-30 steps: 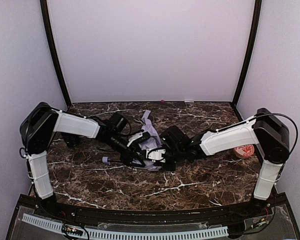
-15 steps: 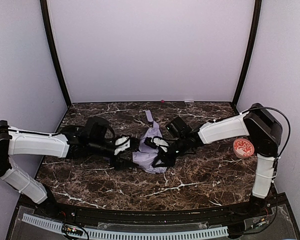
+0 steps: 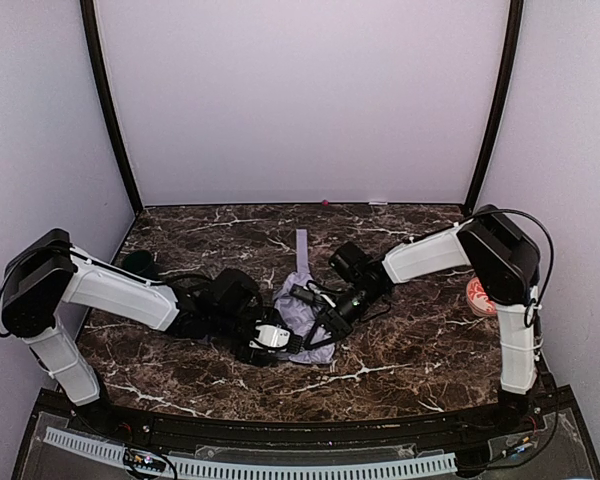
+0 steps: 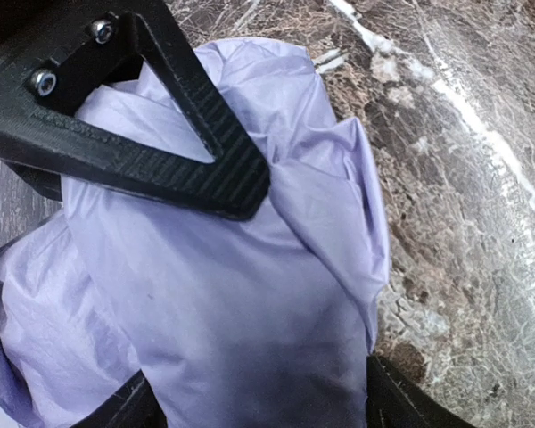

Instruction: Put away the umbrella

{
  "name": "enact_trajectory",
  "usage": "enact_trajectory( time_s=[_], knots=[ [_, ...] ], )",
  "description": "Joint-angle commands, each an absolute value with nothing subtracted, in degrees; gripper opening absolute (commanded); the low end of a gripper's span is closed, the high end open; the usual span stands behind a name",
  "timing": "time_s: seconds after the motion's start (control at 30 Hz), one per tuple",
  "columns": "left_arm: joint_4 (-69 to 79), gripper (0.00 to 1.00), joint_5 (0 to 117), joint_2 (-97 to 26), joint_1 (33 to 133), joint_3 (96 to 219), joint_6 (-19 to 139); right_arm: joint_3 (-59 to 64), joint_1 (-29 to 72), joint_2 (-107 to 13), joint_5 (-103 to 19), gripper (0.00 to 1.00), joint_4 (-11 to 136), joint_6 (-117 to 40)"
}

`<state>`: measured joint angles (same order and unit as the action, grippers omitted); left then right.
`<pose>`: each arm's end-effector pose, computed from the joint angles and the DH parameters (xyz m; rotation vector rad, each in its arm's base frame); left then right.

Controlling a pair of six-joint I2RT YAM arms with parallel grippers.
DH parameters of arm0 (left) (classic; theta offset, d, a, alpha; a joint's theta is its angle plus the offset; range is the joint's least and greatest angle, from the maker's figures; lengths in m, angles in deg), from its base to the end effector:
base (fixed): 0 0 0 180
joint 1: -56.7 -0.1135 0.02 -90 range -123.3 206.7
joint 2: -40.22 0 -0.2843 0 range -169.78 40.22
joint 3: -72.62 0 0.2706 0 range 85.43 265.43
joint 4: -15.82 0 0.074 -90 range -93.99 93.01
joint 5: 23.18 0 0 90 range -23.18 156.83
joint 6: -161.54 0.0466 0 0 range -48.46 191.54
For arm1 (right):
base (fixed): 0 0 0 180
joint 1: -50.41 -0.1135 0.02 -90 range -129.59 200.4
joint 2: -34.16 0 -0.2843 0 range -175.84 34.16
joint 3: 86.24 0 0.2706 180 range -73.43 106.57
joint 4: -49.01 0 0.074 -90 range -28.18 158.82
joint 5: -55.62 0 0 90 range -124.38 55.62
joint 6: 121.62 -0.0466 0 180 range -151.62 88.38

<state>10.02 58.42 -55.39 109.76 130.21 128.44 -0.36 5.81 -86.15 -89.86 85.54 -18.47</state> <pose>0.2035 -0.2819 0.1466 1.9486 1.2764 -0.1376 0.2717 0.3218 0.1110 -1.5201 2.2608 1.4971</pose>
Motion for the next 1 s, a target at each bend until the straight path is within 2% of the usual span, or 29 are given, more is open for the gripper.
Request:
enact_trajectory(
  time_s=[0.0,0.13,0.2,0.23,0.4,0.57,0.67,0.83,0.97],
  knots=[
    [4.55,0.74,61.79,-56.89,109.77,131.02,127.95,-1.54,7.15,-90.09,-85.91,0.12,96.07,-16.04],
    [-1.16,0.58,59.79,-59.22,109.79,133.95,124.30,0.14,8.95,-88.90,-86.51,0.30,94.15,-18.46],
    [-4.40,0.39,58.29,-60.59,109.79,135.99,122.46,0.30,9.97,-87.28,-86.14,0.36,92.02,-20.43],
    [-5.90,0.33,57.56,-61.36,109.79,136.91,121.62,0.26,10.48,-86.44,-85.56,0.41,90.94,-21.48],
    [-15.11,0.16,54.61,-65.36,109.79,141.52,118.59,-1.78,13.77,-79.31,-80.81,0.52,86.79,-25.15],
    [-23.15,0.07,46.42,-69.27,108.01,147.19,114.71,-6.58,15.26,-68.67,-70.31,0.55,82.35,-25.92],
    [-28.26,0.06,40.69,-72.64,105.92,152.62,110.84,-13.15,13.55,-60.54,-63.21,0.57,77.07,-23.08],
    [-34.49,0.05,33.92,-76.45,103.78,156.85,109.11,-28.01,1.18,-45.97,-50.05,0.61,64.45,-7.09],
    [-39.40,0.04,30.09,-79.33,103.05,160.43,108.49,-34.88,-7.53,-43.51,-41.01,0.69,55.81,1.81]
  ],
)
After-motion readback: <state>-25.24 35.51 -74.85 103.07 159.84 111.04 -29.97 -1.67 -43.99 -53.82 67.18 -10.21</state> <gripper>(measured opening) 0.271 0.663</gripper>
